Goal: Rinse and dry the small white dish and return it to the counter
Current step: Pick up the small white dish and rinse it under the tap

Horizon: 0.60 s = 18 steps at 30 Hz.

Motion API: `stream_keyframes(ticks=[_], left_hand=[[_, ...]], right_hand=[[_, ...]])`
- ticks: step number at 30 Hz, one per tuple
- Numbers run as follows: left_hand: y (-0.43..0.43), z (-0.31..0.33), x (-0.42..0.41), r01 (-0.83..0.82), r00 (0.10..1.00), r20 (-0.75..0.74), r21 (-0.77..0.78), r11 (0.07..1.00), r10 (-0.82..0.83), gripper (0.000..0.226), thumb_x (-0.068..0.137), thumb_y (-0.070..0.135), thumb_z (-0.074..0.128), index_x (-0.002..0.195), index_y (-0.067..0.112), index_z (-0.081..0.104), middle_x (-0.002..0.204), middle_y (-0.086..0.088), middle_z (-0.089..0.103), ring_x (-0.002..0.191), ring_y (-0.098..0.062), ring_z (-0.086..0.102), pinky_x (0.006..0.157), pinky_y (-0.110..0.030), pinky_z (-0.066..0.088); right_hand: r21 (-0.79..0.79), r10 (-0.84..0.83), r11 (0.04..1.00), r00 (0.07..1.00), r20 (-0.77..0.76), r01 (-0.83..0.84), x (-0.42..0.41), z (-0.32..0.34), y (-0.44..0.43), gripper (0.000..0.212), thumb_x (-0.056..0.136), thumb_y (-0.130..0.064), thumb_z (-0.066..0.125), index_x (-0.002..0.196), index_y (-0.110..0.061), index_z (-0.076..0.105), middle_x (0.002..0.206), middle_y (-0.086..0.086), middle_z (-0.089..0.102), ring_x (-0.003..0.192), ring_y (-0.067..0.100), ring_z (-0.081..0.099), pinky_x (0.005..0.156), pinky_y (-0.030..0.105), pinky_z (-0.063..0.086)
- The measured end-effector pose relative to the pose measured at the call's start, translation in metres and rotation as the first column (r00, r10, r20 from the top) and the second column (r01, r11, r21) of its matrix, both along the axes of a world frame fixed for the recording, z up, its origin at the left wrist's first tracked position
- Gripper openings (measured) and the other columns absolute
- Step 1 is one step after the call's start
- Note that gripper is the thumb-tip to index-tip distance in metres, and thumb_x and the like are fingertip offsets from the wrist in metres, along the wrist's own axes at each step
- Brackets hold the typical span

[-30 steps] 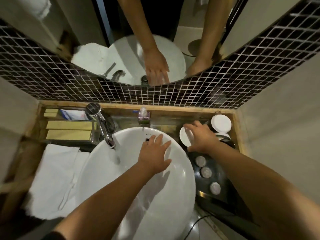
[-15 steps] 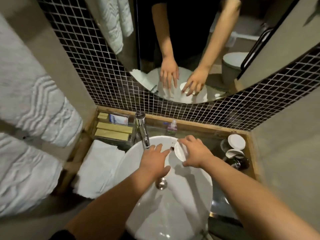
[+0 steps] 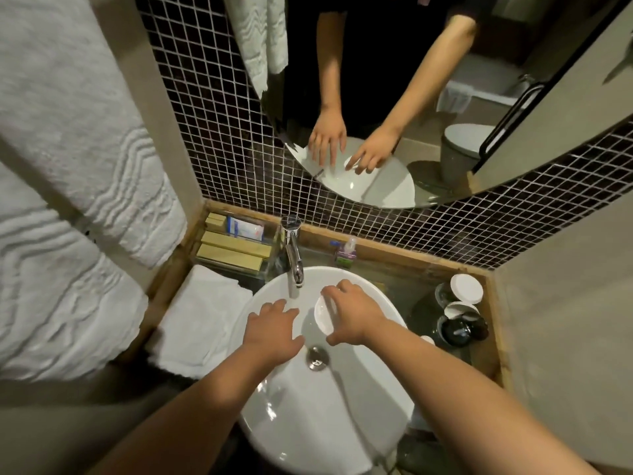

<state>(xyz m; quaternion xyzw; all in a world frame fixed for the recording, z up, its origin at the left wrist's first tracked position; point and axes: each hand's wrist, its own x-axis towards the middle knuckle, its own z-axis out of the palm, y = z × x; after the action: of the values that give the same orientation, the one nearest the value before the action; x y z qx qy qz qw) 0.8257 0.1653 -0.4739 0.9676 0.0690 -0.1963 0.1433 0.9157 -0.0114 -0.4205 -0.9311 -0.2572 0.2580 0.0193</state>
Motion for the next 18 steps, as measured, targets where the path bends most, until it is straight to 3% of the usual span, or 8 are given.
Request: stream_keyframes(ticks=[5, 11, 18], left_hand=[[0.009, -0.01, 0.0, -0.015, 1.0, -0.006, 0.033, 0.999, 0.016, 0.071, 0.085, 0.066, 0.047, 0.148, 0.035, 0.038, 0.155, -0.001, 0.036, 0.137, -0.028, 0.035, 0.107, -0.049, 0.033], [0.011, -0.014, -0.005, -0.024, 1.0, -0.007, 0.03, 0.999, 0.024, 0.069, 0.086, 0.066, 0.045, 0.147, 0.035, 0.038, 0.151, -0.001, 0.04, 0.134, -0.027, 0.038, 0.106, -0.048, 0.035], [0.02, -0.014, -0.01, -0.023, 0.999, -0.042, 0.05, 0.998, 0.025, 0.068, 0.088, 0.064, 0.046, 0.148, 0.035, 0.035, 0.153, -0.001, 0.037, 0.137, -0.027, 0.035, 0.107, -0.048, 0.033]], right_hand=[[-0.16, 0.086, 0.984, 0.994, 0.061, -0.075, -0.005, 0.01, 0.014, 0.098, 0.059, -0.039, 0.095, 0.139, -0.021, 0.042, 0.129, 0.009, 0.046, 0.104, 0.032, 0.056, 0.076, 0.043, 0.056], [-0.284, 0.308, 0.925, 0.934, 0.179, -0.251, -0.014, 0.023, 0.024, 0.074, 0.069, 0.004, 0.081, 0.13, -0.01, 0.043, 0.128, 0.015, 0.041, 0.099, 0.035, 0.05, 0.053, 0.038, 0.037], [-0.281, 0.356, 0.914, 0.911, 0.209, -0.292, -0.012, 0.021, 0.027, 0.08, 0.064, 0.006, 0.082, 0.13, -0.01, 0.041, 0.126, 0.014, 0.04, 0.096, 0.034, 0.049, 0.052, 0.036, 0.031]])
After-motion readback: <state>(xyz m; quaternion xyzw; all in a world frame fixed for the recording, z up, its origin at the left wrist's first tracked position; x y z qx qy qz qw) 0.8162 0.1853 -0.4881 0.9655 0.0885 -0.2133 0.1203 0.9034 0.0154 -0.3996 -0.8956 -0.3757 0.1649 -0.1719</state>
